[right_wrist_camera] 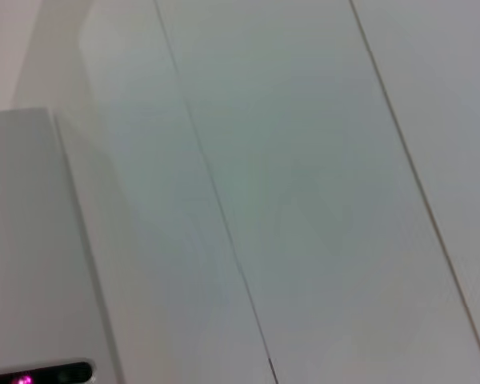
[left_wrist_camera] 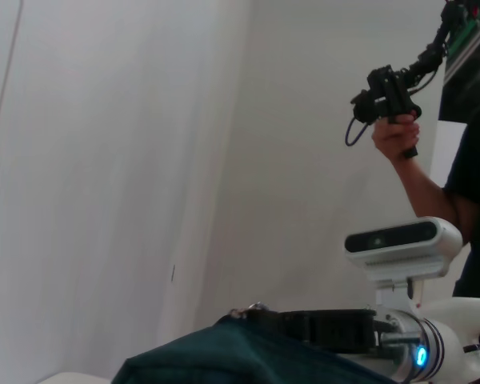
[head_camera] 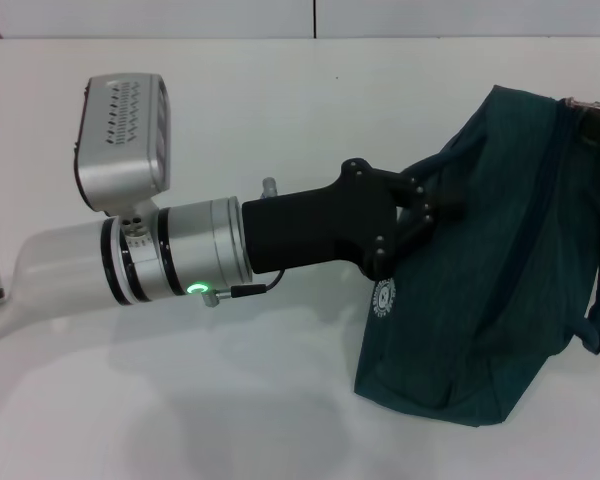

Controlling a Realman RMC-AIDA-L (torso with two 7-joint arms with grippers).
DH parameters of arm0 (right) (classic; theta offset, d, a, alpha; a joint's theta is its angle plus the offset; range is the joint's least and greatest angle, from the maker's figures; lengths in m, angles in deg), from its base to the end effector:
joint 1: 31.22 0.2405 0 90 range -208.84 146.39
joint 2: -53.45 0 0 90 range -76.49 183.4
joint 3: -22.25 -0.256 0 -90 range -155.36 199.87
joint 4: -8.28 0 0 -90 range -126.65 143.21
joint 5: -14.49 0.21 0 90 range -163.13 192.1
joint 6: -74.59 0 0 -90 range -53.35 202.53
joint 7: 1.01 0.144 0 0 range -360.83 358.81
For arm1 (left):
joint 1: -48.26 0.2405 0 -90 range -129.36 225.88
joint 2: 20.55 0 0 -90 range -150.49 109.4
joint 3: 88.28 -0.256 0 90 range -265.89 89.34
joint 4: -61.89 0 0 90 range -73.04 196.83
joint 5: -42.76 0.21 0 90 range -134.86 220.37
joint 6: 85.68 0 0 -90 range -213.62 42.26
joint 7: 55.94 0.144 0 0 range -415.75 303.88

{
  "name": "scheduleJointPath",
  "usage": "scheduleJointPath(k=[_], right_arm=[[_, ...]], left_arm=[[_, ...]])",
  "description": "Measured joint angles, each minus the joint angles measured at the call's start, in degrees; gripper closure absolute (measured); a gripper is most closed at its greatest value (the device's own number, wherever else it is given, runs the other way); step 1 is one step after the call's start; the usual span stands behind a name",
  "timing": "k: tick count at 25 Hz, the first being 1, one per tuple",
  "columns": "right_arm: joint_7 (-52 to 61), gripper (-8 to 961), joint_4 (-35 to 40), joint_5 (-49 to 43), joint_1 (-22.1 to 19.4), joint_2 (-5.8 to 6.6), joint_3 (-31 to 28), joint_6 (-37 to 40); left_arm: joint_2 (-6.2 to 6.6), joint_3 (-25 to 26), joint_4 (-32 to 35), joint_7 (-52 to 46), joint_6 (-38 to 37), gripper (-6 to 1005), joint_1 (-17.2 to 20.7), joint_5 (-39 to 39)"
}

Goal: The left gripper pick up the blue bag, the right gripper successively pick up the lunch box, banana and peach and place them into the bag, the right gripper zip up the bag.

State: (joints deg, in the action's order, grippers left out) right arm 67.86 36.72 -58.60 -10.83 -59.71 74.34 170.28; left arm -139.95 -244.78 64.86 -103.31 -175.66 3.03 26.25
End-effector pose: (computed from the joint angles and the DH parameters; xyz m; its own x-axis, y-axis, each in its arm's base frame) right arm 0.2763 0.3019 0.0538 0.5088 -0.1196 -0.8525 -0.5218 -0.8305 -0.1949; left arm -0.1711 0.3100 -0.0893 0.6242 0.1515 0.7665 0.2164 -0.9762 0.0167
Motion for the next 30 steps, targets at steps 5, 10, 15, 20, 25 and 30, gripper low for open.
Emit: scheduleJointPath(k=[5, 10, 15, 20, 25, 30], right_arm=[[-0.3, 930, -0.2, -0.1, 0.4, -0.14, 0.4, -0.3], [-0.4, 930, -0.2, -0.1, 0.5, -0.24, 0.1, -0.7], [-0.4, 929, 0.0, -0.1, 0.9, -0.27, 0.1, -1.1], [-0.4, 928, -0.2, 0.0, 1.5, -0.25, 0.0, -2.2], [-0.4, 928, -0.2, -0.3, 2.4, -0.83, 0.5, -3.7], [-0.4, 927, -0.2, -0.8, 2.7, -0.86, 0.2, -4.2]], left_arm=[[-0.27, 1.6, 0.5, 0.1, 0.3, 985, 0.5, -2.0], [-0.51, 5.2, 4.2, 1.2, 0.3, 948, 5.4, -6.8], [-0.34, 6.1, 4.9, -2.1, 0.4, 811, 5.5, -7.1], [0.24, 5.7, 2.7, -10.3, 0.4, 630, -0.6, -0.4], [0.41, 5.7, 1.3, -10.3, -0.1, 481, -2.2, 0.8], [0.59, 5.7, 1.7, -10.3, -2.2, 360, -2.2, 1.7]])
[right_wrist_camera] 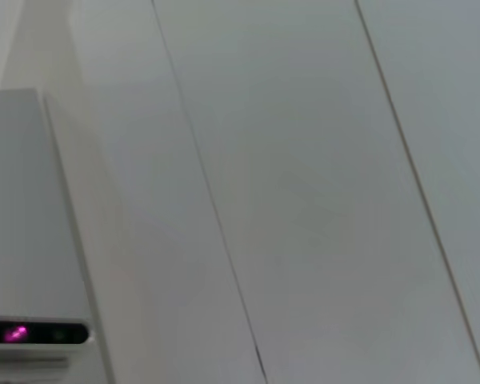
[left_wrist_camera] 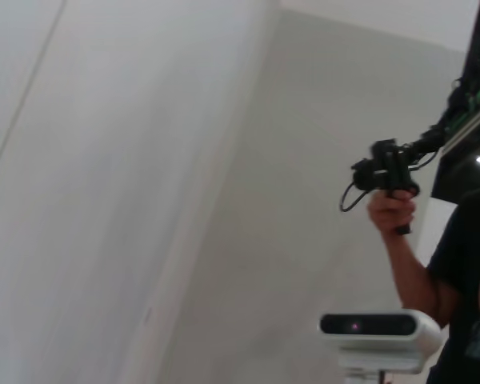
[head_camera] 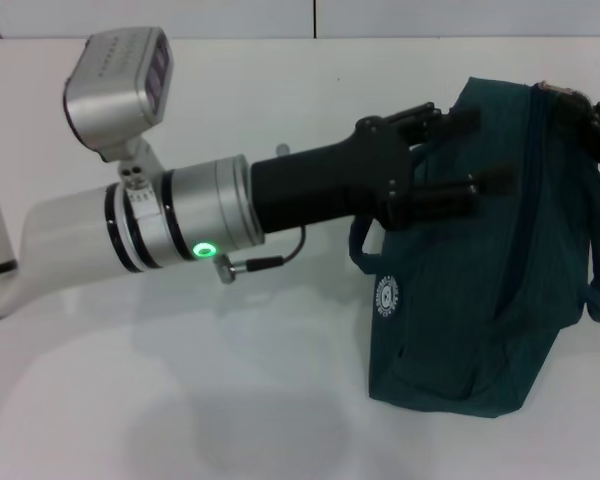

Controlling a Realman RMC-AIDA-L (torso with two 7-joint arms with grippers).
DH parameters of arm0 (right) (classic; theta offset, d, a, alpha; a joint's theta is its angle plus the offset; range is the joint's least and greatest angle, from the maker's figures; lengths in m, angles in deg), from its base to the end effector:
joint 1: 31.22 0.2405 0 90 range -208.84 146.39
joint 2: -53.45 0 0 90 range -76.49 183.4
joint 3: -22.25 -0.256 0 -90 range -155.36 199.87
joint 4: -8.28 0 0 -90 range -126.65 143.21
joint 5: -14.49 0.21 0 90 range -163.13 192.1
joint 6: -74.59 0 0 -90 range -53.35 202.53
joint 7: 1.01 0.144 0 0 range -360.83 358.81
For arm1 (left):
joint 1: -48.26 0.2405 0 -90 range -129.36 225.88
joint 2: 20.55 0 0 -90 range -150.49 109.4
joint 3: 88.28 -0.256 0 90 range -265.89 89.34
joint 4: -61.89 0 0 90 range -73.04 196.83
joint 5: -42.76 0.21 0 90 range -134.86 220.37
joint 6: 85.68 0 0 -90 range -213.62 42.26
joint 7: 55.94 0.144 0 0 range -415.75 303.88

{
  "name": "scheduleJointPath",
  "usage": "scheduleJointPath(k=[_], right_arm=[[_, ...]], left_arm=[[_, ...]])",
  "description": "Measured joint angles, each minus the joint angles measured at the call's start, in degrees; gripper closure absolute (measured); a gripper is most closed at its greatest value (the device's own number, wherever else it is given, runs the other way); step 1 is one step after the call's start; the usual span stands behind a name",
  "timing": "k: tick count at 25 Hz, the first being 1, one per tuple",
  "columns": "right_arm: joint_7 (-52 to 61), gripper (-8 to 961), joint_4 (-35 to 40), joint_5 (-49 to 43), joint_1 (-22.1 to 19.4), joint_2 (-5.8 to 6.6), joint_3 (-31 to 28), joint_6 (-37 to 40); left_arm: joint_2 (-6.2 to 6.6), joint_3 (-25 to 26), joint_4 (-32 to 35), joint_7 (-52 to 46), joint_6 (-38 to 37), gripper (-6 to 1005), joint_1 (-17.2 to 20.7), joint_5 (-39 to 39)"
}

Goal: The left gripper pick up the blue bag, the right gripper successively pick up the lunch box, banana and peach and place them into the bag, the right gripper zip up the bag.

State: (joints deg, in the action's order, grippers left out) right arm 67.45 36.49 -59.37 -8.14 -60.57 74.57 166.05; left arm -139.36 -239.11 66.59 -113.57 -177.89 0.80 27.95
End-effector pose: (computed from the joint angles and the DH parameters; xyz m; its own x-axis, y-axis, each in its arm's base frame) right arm 0.2671 0.3199 0.0442 0.5320 -0.1217 -0.8380 -0.5268 -0.8223 -0.2151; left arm -0.1478 0.3206 -0.0788 0.5180 0.2822 0.8075 0.2717 -0.9494 0.1575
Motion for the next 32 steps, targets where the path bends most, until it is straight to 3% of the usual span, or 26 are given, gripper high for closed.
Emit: scheduleJointPath(k=[5, 9, 15, 28, 32], right_arm=[[-0.1, 927, 0.0, 0.1, 0.6, -0.04, -0.1, -0.4], [-0.1, 926, 0.0, 0.3, 0.7, -0.06, -0.1, -0.7], [-0.2, 926, 0.0, 0.2, 0.7, -0.28, -0.1, -0.9], [-0.7, 924, 0.0, 0.4, 0.3, -0.41, -0.3, -1.1], [-0.7, 924, 0.0, 0.5, 0.5, -0.43, -0.3, -1.3]], left_arm=[[-1.15, 0.0, 2.2, 3.3, 3.6, 234, 0.3, 0.5], [-1.27, 0.2, 9.3, 6.8, 14.1, 116, 1.3, 1.4], [-1.26, 0.6, 14.0, 11.0, 21.9, 125, 3.2, 1.3], [-1.42, 5.0, 15.8, 19.5, 24.4, 132, 8.6, 0.9], [-1.5, 5.3, 15.9, 24.7, 24.2, 246, 9.9, 0.9]])
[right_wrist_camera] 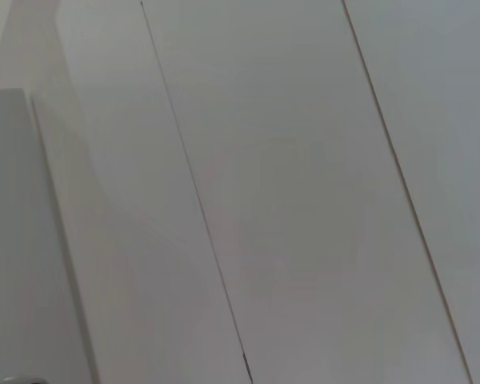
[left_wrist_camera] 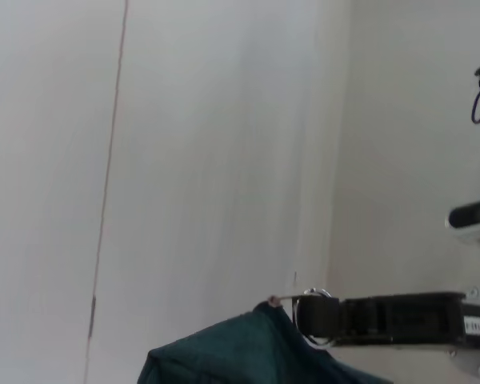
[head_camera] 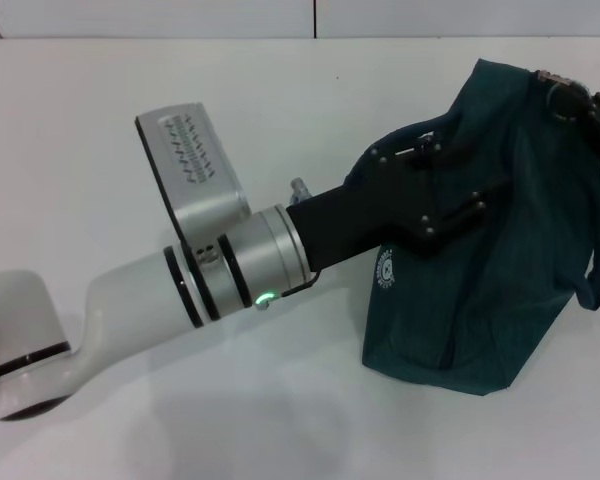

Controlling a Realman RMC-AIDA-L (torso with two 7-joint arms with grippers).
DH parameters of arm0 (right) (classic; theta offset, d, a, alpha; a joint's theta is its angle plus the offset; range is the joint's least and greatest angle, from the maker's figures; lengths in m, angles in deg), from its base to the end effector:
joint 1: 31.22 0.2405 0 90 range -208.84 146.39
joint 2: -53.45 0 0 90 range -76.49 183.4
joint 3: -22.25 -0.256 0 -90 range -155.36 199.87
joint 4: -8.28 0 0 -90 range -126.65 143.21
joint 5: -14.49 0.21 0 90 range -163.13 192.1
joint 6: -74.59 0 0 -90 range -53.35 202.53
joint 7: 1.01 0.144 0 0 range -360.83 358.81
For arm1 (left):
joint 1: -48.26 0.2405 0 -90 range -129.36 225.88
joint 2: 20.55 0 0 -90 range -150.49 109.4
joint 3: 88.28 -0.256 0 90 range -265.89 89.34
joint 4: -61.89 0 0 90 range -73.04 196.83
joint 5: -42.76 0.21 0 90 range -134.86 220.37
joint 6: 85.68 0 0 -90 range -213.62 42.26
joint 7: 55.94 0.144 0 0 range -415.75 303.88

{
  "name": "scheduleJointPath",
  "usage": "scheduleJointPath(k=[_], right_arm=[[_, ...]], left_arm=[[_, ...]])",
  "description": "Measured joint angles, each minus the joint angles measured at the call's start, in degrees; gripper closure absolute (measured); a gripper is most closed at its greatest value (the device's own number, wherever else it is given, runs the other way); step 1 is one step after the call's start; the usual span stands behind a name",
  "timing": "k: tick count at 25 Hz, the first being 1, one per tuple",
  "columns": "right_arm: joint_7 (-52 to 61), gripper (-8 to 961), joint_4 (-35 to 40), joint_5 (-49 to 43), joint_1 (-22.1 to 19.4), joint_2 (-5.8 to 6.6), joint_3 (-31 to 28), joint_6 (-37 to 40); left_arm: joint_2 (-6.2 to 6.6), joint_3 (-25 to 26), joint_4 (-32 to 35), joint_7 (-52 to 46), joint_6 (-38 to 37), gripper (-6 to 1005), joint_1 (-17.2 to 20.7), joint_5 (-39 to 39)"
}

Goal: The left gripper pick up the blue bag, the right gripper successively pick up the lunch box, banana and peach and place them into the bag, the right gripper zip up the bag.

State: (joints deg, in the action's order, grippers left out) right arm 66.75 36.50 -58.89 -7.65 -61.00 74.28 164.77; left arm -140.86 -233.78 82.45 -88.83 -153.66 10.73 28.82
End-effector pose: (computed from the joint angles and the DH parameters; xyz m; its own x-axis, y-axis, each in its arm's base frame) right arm 0.2651 0.3247 0.0430 0.5324 -0.1072 -0.8397 -0.5326 -0.8135 -0.2338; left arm -0.1600 0.3092 -0.1270 0.6329 0.0619 0.7717 0.3413 -0.9170 -0.2064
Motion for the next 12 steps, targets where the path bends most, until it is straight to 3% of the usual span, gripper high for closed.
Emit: scheduleJointPath(k=[12], right_arm=[[0.0, 922, 0.0, -0.2, 0.2, -0.02, 0.0, -0.4]], left_arm=[[0.12, 3.2, -0.5, 4.2, 0.6, 769, 0.8, -0.1]])
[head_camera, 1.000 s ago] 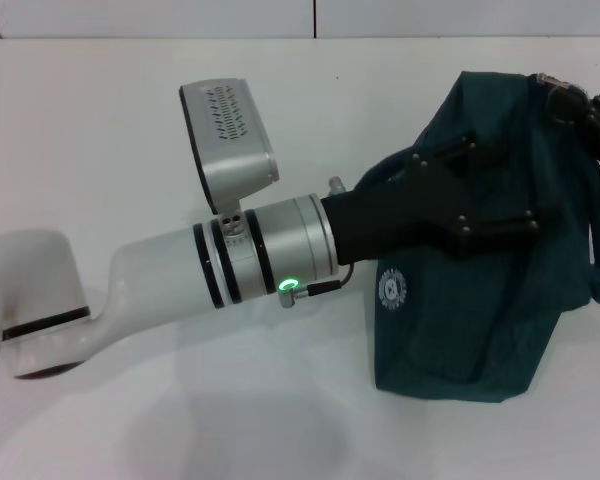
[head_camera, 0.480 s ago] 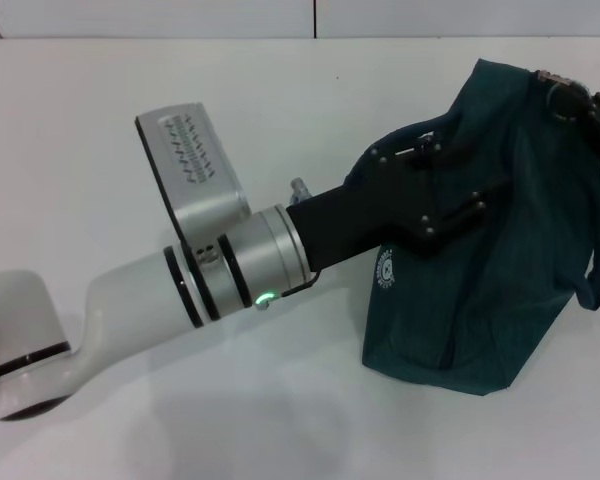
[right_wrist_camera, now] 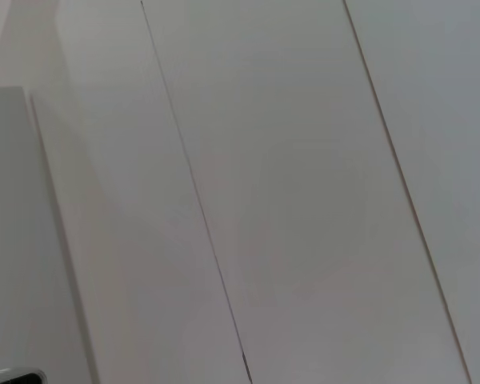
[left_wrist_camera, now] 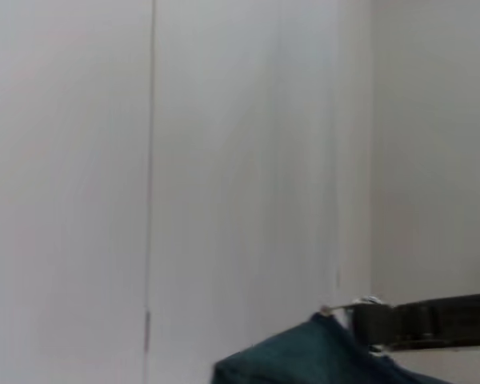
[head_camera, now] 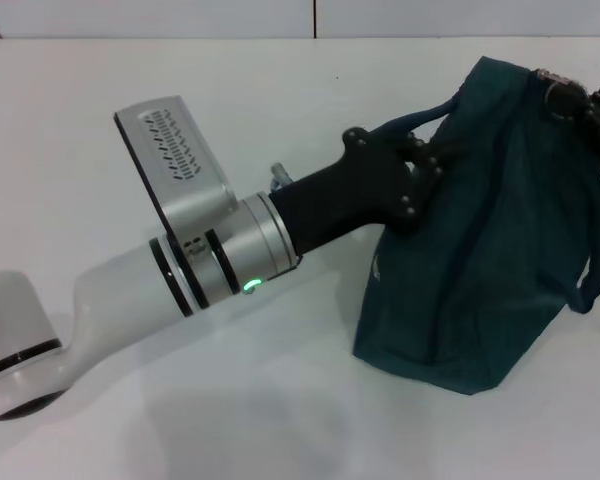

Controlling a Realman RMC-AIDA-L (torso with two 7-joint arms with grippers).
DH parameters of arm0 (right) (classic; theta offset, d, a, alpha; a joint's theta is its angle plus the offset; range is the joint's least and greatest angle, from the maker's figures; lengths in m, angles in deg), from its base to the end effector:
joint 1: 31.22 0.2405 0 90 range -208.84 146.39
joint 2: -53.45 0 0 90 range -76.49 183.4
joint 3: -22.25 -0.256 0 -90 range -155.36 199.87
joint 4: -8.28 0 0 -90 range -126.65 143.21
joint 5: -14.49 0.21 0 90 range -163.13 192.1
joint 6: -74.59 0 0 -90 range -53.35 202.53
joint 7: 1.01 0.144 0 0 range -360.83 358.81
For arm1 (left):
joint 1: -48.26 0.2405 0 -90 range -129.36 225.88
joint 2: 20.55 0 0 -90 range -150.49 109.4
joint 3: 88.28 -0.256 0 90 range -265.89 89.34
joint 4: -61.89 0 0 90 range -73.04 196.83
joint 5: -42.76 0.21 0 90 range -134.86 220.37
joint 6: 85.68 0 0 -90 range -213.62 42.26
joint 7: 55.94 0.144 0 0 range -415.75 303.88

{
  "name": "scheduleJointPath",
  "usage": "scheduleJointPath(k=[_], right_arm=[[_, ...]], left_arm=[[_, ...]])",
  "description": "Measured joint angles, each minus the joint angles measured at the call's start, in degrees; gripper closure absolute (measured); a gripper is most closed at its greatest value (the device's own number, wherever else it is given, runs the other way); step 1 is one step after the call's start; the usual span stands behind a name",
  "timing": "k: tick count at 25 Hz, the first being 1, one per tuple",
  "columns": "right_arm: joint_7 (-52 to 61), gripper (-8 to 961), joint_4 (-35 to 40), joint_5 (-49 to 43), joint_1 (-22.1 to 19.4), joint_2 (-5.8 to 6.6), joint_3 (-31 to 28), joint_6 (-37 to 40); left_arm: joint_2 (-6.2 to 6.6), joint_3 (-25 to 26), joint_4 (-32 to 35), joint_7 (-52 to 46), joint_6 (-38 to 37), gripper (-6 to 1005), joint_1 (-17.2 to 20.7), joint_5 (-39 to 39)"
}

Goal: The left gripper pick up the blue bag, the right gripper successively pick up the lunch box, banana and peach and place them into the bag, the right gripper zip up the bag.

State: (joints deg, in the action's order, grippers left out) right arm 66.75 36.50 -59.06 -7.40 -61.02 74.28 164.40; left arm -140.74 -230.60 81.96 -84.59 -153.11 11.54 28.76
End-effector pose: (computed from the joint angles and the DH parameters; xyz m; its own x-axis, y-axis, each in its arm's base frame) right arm 0.2644 0.3263 0.0424 0.5360 -0.1080 -0.8373 -0.5323 -0.8130 -0.2359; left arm -0.1668 0.3180 -0.1194 0.6467 -0.0036 0.7628 0.3453 -0.8903 -0.2970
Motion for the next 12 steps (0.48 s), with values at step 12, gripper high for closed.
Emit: scheduleJointPath(k=[12], right_arm=[[0.0, 921, 0.0, 0.0, 0.0, 0.24, 0.0, 0.0]], left_arm=[[0.53, 7.5, -1.0, -9.1, -1.5, 927, 0.8, 0.9]])
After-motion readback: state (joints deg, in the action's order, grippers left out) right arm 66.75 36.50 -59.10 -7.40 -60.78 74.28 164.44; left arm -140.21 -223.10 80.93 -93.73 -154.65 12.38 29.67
